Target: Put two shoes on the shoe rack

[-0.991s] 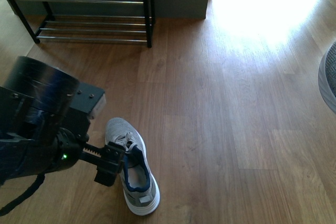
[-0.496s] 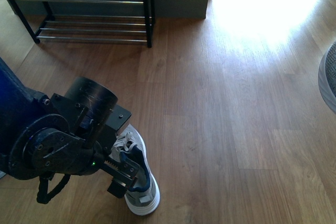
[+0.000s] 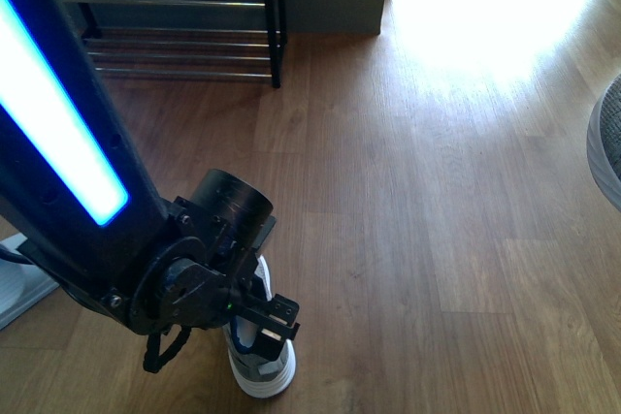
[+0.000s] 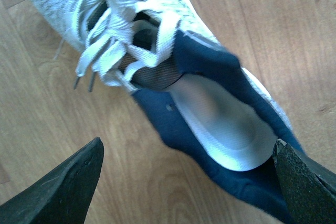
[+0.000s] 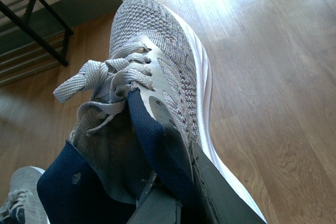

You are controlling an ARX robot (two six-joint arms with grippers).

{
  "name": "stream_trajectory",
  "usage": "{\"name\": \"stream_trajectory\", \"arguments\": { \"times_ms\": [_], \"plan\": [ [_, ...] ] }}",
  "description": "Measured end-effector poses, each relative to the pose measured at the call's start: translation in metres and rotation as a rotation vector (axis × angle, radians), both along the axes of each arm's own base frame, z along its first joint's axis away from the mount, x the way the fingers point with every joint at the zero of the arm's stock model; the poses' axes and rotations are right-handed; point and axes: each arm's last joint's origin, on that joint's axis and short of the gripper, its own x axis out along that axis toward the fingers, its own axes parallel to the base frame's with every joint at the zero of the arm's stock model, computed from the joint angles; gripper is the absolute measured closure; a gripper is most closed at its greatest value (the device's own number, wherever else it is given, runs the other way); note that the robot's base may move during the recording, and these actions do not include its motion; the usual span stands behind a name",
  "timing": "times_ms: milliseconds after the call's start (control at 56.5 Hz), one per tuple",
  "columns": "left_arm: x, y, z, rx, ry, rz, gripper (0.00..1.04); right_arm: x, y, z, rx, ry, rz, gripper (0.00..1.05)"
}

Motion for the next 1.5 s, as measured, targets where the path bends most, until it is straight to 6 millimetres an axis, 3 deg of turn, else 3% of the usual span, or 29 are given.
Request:
{"name": "stream_trajectory", "arguments": {
  "times_ms": [212,566,1186,1505],
  "plan": [
    [0.004,-0.010,-0.017,0.053,0.006,0.026,0.09,0.000,0.000,0.000,0.000,0.000,0.000,1.04],
    [0.014,-0.017,-0.027,0.079,0.005,0.040,0.09,0.000,0.000,0.000,0.000,0.000,0.000,1.04],
    [0.014,-0.004,-0.037,0.254,-0.040,0.098,0.10,0.000,0.000,0.000,0.000,0.000,0.000,1.04],
    [0.014,-0.013,-0.046,0.271,-0.022,0.042,0.53,0.000,0.000,0.000,0.000,0.000,0.000,1.04]
  ]
}}
